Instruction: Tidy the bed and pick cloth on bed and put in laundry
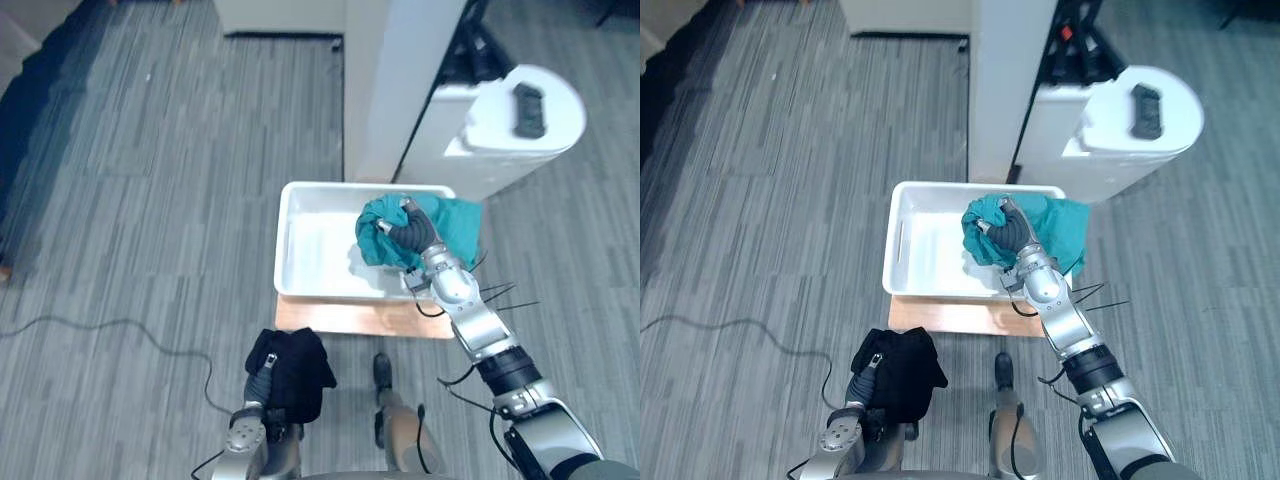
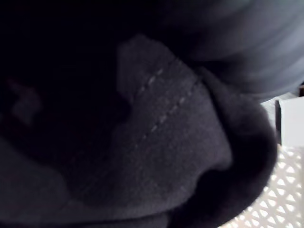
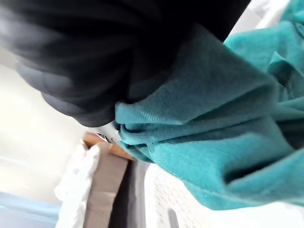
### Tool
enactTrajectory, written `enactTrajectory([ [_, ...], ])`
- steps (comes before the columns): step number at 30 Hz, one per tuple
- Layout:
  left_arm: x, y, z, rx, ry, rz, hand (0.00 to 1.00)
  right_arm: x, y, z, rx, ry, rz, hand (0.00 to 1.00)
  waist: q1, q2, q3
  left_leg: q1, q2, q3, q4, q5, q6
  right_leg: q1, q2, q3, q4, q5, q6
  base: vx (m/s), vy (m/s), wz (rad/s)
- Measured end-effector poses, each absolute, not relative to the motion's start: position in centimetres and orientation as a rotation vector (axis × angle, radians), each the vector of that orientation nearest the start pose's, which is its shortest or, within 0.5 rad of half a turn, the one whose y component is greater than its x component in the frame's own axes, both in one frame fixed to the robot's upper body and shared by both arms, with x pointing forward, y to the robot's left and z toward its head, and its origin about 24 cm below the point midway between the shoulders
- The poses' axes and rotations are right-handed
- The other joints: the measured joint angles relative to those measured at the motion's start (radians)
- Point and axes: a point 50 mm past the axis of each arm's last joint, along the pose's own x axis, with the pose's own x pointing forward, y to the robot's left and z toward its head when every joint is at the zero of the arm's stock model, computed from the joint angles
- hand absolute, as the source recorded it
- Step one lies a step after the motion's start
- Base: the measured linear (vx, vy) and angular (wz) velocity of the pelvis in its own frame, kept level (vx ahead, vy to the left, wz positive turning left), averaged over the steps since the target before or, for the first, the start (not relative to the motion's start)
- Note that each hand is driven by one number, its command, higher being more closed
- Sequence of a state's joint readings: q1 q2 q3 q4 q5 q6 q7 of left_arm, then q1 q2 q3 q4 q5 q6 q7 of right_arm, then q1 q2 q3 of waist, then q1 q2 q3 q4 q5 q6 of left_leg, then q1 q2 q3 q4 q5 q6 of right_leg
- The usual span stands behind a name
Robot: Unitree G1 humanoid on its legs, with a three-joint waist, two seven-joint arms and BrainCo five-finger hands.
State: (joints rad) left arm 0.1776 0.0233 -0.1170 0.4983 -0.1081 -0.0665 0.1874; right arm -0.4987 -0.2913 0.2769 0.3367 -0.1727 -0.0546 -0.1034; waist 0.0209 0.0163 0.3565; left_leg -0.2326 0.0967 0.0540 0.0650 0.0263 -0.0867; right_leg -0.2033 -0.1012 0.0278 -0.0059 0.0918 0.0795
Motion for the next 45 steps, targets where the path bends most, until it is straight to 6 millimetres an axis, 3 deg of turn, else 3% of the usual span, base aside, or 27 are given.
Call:
enactTrajectory([
  [1,16.6,14.9,-9.7,-0.016,0.61,0.157,1.0,33.9,-12.6,10.1,-0.556,-0.214,0.177,0.0,0.0,0.004,0.004,-0.003,0.0,-0.006,-0.005,0.007,0.002,-0.001,0.0,-0.005,0.0,0.0,0.0,-0.03,-0.018,0.33],
  [3,16.8,15.0,-9.5,-0.016,0.594,0.167,1.0,34.9,-11.6,8.9,-0.586,-0.142,0.192,0.0,0.005,0.02,0.027,-0.006,-0.001,-0.027,-0.035,0.03,0.001,-0.008,0.0,-0.027,0.0,0.002,0.002,-0.02,-0.02,0.26],
  [6,17.7,14.7,-8.5,-0.03,0.536,0.158,1.0,36.5,-12.3,7.9,-0.644,-0.039,0.16,0.0,0.026,0.045,0.048,-0.005,-0.002,-0.039,-0.073,0.064,0.001,-0.012,-0.001,-0.049,-0.001,0.006,0.002,-0.02,-0.012,0.21],
  [10,19.0,14.7,-7.1,-0.055,0.457,0.177,1.0,37.9,-14.1,9.3,-0.628,-0.02,0.029,0.0,0.049,0.049,0.05,0.019,-0.004,-0.054,-0.122,0.092,0.003,-0.003,-0.002,-0.059,-0.001,0.007,0.003,-0.02,0.002,0.13],
  [15,20.1,14.9,-5.1,-0.068,0.361,0.18,1.0,37.4,-16.6,10.5,-0.617,-0.065,-0.1,0.0,0.042,0.047,0.049,0.085,-0.009,-0.045,-0.159,0.097,0.007,0.04,-0.007,-0.053,-0.002,0.002,0.009,-0.02,0.019,-0.03],
  [19,20.7,15.8,-2.7,-0.071,0.251,0.215,1.0,33.8,-18.6,9.4,-0.629,-0.12,-0.184,0.0,0.009,0.029,0.038,0.142,-0.007,-0.011,-0.161,0.095,0.008,0.081,-0.006,-0.026,-0.005,-0.012,0.027,-0.01,0.008,-0.17],
  [23,20.8,17.2,-1.4,-0.062,0.188,0.26,1.0,29.3,-21.3,5.7,-0.668,-0.022,-0.262,0.0,-0.02,-0.022,-0.04,0.19,-0.001,0.032,-0.161,0.069,0.005,0.113,-0.002,0.005,-0.024,-0.014,0.029,0.06,0.0,-0.31],
  [26,21.1,18.2,0.0,-0.055,0.125,0.305,1.0,25.3,-22.6,2.6,-0.655,0.094,-0.318,0.0,-0.058,-0.058,-0.107,0.239,0.003,0.06,-0.16,0.047,-0.001,0.148,0.003,0.03,-0.033,-0.014,0.029,0.06,-0.001,-0.29],
  [29,21.4,18.6,1.3,-0.059,0.067,0.327,1.0,22.6,-22.7,0.6,-0.629,0.181,-0.322,0.0,-0.066,-0.058,-0.15,0.256,0.006,0.087,-0.16,0.039,0.0,0.15,0.008,0.055,-0.033,-0.015,0.028,0.01,0.0,-0.28],
  [32,21.6,19.1,2.2,-0.054,0.028,0.367,1.0,20.0,-22.0,-1.8,-0.592,0.293,-0.282,0.0,-0.07,-0.039,-0.183,0.281,0.008,0.103,-0.161,0.029,-0.008,0.165,0.012,0.069,-0.035,-0.017,0.026,-0.02,-0.003,-0.15],
  [37,22.5,20.5,3.4,-0.006,-0.022,0.456,1.0,18.7,-21.9,-2.7,-0.581,0.343,-0.249,0.0,-0.088,-0.018,-0.213,0.299,0.011,0.144,-0.161,0.019,-0.014,0.161,0.014,0.088,-0.05,-0.017,0.023,-0.05,0.002,-0.2],
  [40,25.1,21.0,5.2,0.038,-0.093,0.467,1.0,18.2,-21.6,-3.1,-0.576,0.354,-0.227,0.0,-0.096,-0.022,-0.219,0.288,0.017,0.176,-0.161,0.017,-0.017,0.128,0.019,0.113,-0.049,-0.012,0.021,-0.07,-0.012,-0.36],
  [45,29.0,21.0,6.2,0.12,-0.091,0.454,1.0,18.3,-20.0,-3.5,-0.57,0.35,-0.158,0.0,-0.159,-0.034,-0.221,0.24,0.015,0.247,-0.161,0.022,-0.022,0.043,0.013,0.151,-0.052,0.042,0.019,-0.01,-0.017,-0.47],
])
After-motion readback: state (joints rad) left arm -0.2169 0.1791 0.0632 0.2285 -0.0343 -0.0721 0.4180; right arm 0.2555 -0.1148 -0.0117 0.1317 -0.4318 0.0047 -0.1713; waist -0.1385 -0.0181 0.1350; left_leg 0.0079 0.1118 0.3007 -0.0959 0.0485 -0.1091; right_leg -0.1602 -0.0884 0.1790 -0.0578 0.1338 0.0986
